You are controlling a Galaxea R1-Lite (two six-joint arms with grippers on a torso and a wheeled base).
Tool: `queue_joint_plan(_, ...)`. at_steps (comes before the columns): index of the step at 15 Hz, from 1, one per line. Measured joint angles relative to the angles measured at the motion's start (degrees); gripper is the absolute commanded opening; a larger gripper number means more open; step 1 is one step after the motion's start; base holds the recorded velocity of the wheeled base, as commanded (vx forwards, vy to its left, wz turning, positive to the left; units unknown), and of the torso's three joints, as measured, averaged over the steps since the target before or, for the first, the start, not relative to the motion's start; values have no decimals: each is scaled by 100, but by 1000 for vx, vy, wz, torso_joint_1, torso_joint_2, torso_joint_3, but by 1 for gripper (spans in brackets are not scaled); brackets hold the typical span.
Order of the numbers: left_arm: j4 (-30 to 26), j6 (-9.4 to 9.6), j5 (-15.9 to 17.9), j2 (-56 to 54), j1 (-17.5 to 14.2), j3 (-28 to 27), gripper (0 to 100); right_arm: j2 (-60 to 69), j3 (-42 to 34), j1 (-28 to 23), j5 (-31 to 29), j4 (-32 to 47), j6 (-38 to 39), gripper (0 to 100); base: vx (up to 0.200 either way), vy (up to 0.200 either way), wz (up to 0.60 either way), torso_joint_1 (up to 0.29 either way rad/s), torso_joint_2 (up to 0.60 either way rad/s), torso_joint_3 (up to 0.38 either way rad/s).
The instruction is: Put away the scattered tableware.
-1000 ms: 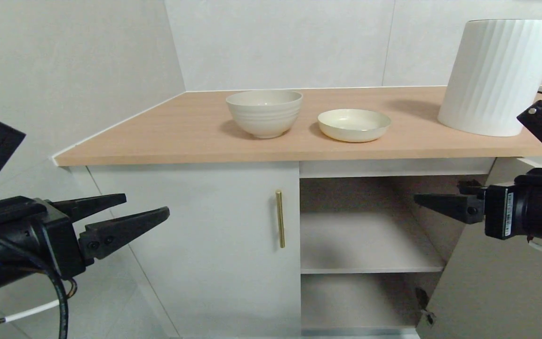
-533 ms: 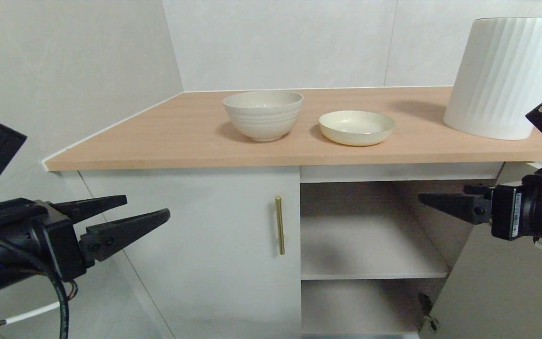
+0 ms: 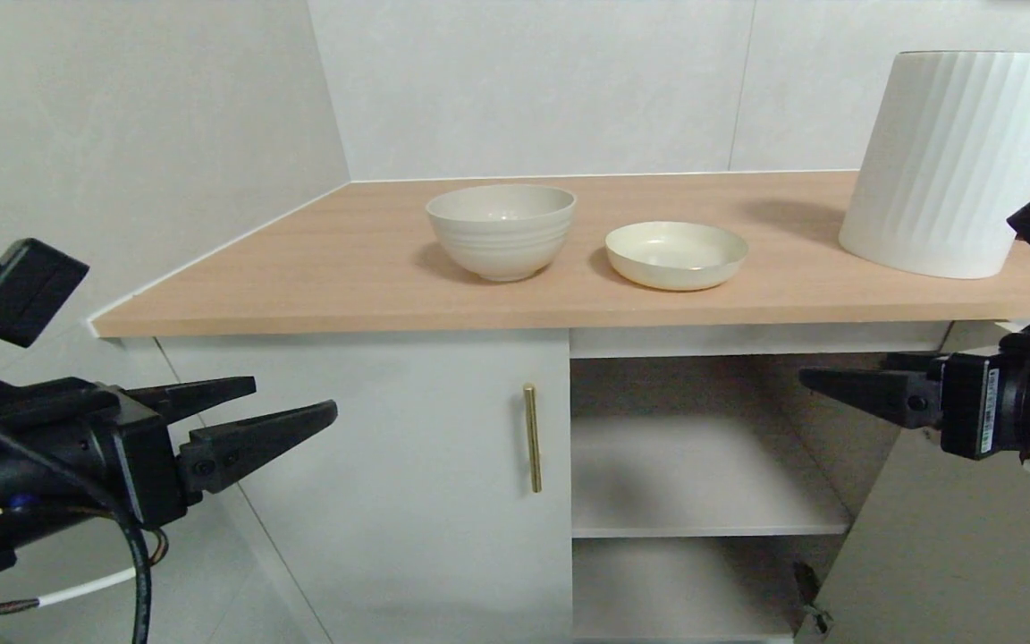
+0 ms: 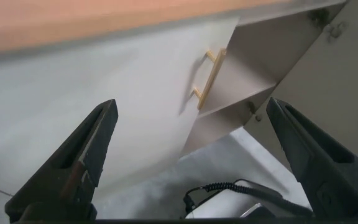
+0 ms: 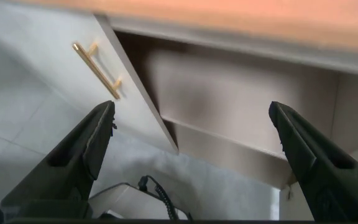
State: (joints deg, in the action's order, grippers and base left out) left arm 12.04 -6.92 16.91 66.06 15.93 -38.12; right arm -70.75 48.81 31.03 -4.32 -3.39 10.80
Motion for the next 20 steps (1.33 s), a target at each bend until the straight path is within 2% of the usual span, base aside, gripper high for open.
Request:
queue_joint_plan(16, 0, -16, -11, 408, 63, 6, 100, -356, 22, -200, 2, 11, 20, 100, 0, 0, 0, 185, -475, -287)
queue_joint_plan(20, -15, -11, -22, 856, 68, -589, 100, -651, 168, -222, 7, -273, 33, 100, 0, 0, 0, 78, -170, -89)
